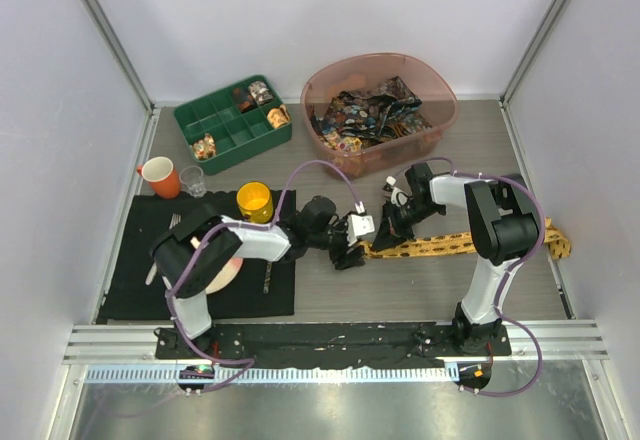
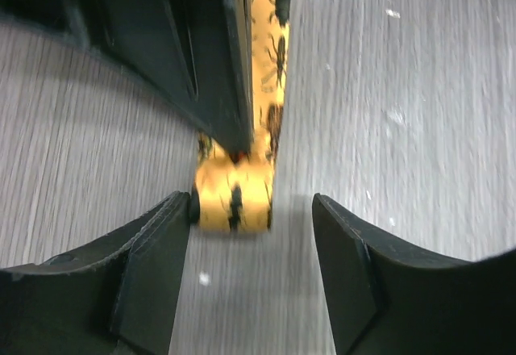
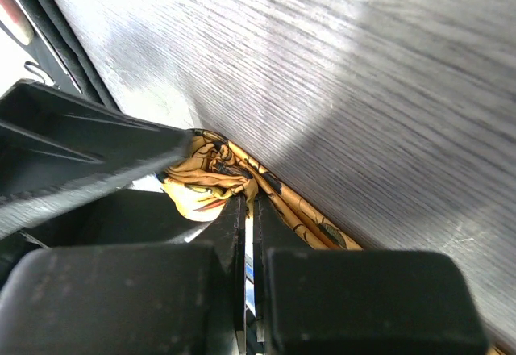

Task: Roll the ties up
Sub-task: Roll the tie at the center of the board.

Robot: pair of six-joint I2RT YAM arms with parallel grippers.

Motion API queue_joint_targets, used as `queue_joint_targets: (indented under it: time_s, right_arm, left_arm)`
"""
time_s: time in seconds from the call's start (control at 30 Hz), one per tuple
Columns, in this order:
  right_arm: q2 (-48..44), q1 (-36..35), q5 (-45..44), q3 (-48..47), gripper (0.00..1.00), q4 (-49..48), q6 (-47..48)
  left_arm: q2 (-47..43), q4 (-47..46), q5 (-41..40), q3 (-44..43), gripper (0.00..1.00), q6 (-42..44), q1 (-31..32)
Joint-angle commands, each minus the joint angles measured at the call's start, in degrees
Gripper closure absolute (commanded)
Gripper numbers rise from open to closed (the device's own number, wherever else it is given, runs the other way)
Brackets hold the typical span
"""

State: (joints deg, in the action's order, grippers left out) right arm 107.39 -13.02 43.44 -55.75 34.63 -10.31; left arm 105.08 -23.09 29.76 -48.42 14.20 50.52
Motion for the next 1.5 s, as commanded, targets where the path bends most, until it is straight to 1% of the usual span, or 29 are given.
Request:
queue_joint_targets:
  time_s: [0.0,0.17,0.3,0.33,0.4,0.43,0.5,0.53,0.67,0.87,1.1,1.2,1.33,1.43,1.47]
  right_arm:
    - [2.29,-0.87,-13.65,0.99,0.99,-2.2,2.83]
    - [3.7,-0.96,-14.7,-0.67,0.99,-0.09,3.62]
    - [4.23,-0.96,-15.23,-1.29,0.99,1.66,4.33]
    - [4.49,-0.96,-15.31,-1.38,0.99,1.84,4.24]
    - [4.93,-0.96,-15.49,-1.65,0.99,2.37,4.5]
    - [5.1,-0.96,-15.58,-1.73,0.99,2.63,4.5]
    - [5.02,-0.96,-15.41,-1.74,0.99,2.63,4.59]
    - [5.19,-0.96,-15.4,-1.73,0.99,2.81,4.68]
    - [6.07,-0.96,-16.19,-1.91,0.99,3.25,4.51]
    - [7.3,-1.05,-16.72,-2.61,0.99,3.43,4.42]
    - [8.53,-1.31,-16.72,-3.05,0.99,3.95,4.59]
    - [8.71,-1.31,-16.98,-3.23,0.99,4.04,4.5]
    - [8.88,-1.4,-16.9,-3.32,0.99,4.04,4.59]
    - [8.97,-1.75,-16.64,-3.4,0.99,3.69,4.51]
    - [8.89,-1.84,-16.2,-3.32,0.99,3.6,4.59]
  left_arm:
    - [-3.83,-0.2,0.12,3.68,0.34,2.5,-1.13]
    - [0.12,-4.76,0.74,2.73,0.36,1.8,-1.22]
    - [3.2,-13.1,1.09,4.03,0.35,-1.62,-1.13]
    - [3.73,-17.21,1.18,4.47,0.35,-3.8,-1.3]
    - [5.57,-21.18,1.79,6.06,0.34,-5.75,-1.3]
    - [6.36,-24.86,2.49,6.58,0.34,-7.32,-1.22]
    - [8.56,-28.4,2.93,7.99,0.35,-8.83,-1.22]
    - [9.26,-31.72,3.02,8.95,0.36,-9.88,-1.22]
    - [11.55,-37.97,2.85,12.38,0.37,-9.72,-1.3]
    - [12.87,-42.99,3.29,16.52,0.38,-7.43,-1.3]
    - [18.23,-47.48,3.11,12.92,0.42,-9.53,-1.3]
    - [20.51,-50.03,3.02,11.78,0.48,-10.33,-1.39]
    - [20.26,-50.74,3.55,12.03,0.61,-9.98,-1.39]
    - [17.1,-48.02,4.25,12.91,0.66,-8.14,-1.39]
    - [16.05,-44.36,4.34,13.0,0.67,-6.91,-1.3]
